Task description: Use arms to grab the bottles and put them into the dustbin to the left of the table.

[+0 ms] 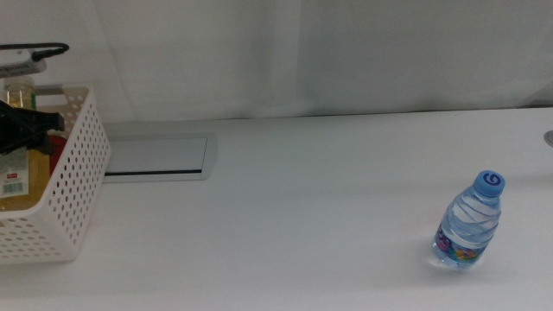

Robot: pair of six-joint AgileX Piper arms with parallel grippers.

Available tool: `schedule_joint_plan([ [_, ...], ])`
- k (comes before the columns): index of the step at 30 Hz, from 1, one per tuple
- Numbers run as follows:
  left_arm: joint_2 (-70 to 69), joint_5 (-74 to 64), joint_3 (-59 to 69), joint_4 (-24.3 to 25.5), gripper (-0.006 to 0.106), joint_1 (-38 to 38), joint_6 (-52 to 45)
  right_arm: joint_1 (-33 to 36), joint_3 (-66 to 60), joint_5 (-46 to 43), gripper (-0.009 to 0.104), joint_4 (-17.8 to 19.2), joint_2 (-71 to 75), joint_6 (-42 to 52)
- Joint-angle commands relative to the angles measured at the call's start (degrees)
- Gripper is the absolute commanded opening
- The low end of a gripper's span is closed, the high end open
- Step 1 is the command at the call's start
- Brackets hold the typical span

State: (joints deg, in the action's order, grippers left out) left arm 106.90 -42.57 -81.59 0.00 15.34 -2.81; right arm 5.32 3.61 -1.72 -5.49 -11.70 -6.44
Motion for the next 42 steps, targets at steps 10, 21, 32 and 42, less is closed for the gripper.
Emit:
schedule_joint_plan([
  [10,-1.12,2.55,-1.03,-2.65,0.092,0.05,0.65,-0.22,-0.41,-0.55,0.103,0.34,0.11,0.41],
  [21,-13.37,2.82,-1.03,-20.71,0.092,0.01,-14.55,-0.22,-0.09,-0.91,0.103,-2.45,0.11,-1.04],
  [32,-26.38,0.39,-0.63,-22.86,0.092,-8.67,-18.31,-0.22,13.70,10.84,0.103,1.42,-2.93,-0.56],
  [42,-38.48,10.68,15.94,-20.19,0.092,-22.59,-19.87,-0.22,35.25,29.89,0.103,5.49,-18.45,3.89],
])
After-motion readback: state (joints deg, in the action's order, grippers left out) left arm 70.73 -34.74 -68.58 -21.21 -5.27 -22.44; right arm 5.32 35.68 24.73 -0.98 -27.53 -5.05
